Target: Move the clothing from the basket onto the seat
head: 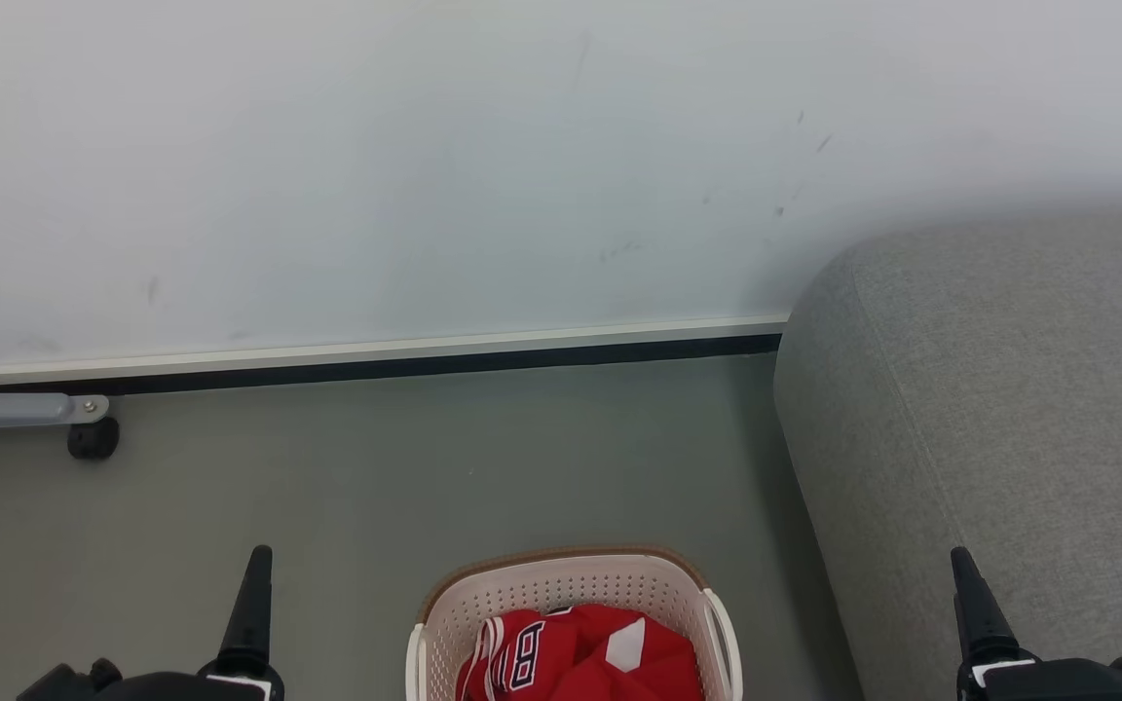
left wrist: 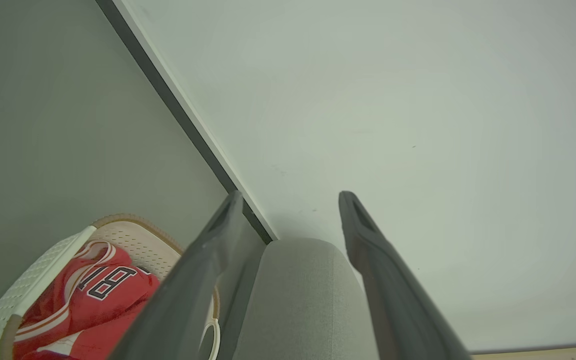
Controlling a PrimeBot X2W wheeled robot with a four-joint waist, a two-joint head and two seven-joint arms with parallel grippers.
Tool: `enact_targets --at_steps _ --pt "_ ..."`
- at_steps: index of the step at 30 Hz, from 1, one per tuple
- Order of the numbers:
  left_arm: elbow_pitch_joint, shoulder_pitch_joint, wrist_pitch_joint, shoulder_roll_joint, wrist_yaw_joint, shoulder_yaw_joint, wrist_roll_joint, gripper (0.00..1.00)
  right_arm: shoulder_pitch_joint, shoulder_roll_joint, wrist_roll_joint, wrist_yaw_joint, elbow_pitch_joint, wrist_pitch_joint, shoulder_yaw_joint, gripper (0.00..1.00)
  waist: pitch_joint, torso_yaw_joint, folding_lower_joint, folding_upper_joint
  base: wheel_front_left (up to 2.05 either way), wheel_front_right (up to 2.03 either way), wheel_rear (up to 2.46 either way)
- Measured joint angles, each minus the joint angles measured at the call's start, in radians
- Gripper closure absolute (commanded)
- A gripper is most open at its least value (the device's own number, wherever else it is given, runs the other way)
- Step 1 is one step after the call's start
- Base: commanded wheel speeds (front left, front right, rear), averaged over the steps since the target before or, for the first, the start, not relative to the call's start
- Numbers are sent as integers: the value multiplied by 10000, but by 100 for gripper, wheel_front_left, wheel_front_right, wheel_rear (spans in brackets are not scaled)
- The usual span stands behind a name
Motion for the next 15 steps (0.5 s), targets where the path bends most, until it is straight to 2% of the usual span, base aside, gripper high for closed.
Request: enact_targets --at_steps 15 --pt "-399 107 -512 360 370 -566 2627 0 41 -362 -2326 -316 -192 -497 1045 0 -59 -29 0 0 0 0 0"
